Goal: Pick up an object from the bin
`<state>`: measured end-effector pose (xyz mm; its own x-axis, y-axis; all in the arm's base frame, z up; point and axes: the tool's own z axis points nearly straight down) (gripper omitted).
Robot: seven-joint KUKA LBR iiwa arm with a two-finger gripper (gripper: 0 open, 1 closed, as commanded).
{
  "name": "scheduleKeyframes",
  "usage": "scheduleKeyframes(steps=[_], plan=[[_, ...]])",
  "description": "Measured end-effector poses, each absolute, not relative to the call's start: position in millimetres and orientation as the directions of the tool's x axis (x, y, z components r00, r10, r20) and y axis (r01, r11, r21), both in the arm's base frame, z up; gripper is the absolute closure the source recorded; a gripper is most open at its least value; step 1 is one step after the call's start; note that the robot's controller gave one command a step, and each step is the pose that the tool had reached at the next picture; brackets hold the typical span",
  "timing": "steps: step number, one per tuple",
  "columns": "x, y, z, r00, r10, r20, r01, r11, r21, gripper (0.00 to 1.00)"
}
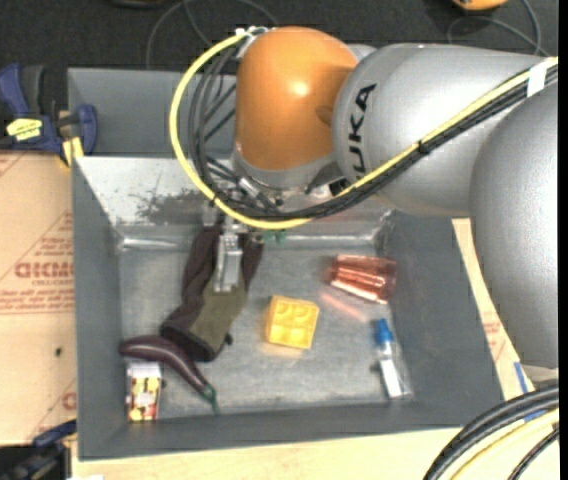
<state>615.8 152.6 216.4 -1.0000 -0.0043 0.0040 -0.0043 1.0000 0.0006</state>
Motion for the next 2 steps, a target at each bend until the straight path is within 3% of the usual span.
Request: scheduleKeyframes(steps=[1, 2], plan=[[617.0, 152, 222, -1.000, -0.001, -0.004, -0.001, 1.000, 0.002, 0.00], [617.5, 139, 176, -0.991, -0.134, -0.005, -0.134, 0.991, 0.000, 0.00]])
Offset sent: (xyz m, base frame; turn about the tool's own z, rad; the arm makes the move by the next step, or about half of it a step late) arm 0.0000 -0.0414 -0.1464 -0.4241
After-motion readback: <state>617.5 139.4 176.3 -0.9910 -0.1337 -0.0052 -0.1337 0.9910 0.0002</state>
